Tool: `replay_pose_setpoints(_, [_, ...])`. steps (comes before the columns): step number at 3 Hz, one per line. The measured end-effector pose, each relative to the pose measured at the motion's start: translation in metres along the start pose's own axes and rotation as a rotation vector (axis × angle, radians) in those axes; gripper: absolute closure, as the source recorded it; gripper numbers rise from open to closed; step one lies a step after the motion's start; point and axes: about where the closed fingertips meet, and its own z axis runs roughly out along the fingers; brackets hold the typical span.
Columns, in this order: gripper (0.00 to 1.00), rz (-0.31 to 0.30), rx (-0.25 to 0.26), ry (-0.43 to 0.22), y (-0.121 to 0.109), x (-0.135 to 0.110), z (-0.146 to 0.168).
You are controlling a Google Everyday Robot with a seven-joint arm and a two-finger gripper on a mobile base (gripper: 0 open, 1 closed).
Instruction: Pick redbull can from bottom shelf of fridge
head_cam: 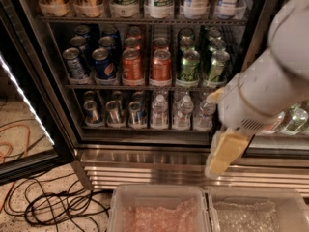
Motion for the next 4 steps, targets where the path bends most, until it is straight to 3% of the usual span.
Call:
replay_pose_setpoints(1, [0.0, -0.112, -0.021, 0.024, 0.031, -0.014, 0.067])
replay_pose_setpoints(2, [0.0, -0.175, -0.096, 0.075, 0.073, -0.006, 0.131])
replay_pose_setpoints(3, [0.0, -0.175, -0.096, 0.075, 0.073, -0.006, 0.131])
replay_pose_setpoints(4, [0.0, -0.105, -0.11, 0.071, 0.074, -0.009, 0.153])
